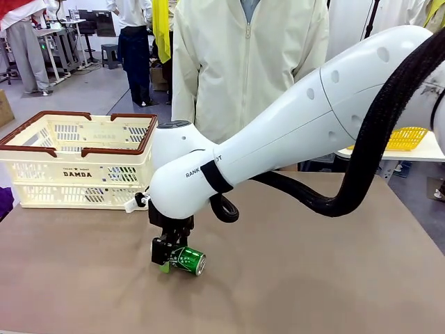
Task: Place the drinks into the Shopping basket.
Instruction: Pick up one drink and place it into the Shopping basket.
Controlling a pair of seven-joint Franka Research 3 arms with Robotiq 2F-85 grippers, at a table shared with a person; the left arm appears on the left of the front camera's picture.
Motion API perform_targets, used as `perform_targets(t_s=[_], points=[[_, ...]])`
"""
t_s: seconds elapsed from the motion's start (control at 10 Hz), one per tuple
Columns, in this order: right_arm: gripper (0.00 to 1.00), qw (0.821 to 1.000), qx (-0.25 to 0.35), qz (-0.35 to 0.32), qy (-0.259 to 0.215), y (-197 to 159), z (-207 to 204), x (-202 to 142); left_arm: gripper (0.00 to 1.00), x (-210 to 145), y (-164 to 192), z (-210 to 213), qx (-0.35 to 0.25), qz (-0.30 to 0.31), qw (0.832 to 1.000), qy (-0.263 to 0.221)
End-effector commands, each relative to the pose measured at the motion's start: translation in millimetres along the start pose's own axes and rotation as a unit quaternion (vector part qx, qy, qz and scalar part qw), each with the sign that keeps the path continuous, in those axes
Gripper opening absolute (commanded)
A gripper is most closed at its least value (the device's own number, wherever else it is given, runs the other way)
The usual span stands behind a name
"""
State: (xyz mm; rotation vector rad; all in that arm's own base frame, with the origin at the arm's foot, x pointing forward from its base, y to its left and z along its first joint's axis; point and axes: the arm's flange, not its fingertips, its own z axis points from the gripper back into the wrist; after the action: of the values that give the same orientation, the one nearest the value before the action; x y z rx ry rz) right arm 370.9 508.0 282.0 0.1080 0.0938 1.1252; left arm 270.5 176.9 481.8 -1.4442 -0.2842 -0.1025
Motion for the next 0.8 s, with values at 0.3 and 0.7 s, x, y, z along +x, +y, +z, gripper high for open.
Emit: perform_targets(t_s=[0.3, 0.7], points=[[1.0, 0.995, 0.085, -0.055, -0.022, -17.0, 118.0, -94.8, 1.0, 0.2, -3.3, -1.4, -0.014, -0.002, 1.0, -0.006], [1.0, 0.91, 0.251, -0.219, -0.247, -47.6, 164.5, -306.4, 1.0, 0.2, -3.3, -1.4, -0.014, -0.002, 1.0, -0.006]])
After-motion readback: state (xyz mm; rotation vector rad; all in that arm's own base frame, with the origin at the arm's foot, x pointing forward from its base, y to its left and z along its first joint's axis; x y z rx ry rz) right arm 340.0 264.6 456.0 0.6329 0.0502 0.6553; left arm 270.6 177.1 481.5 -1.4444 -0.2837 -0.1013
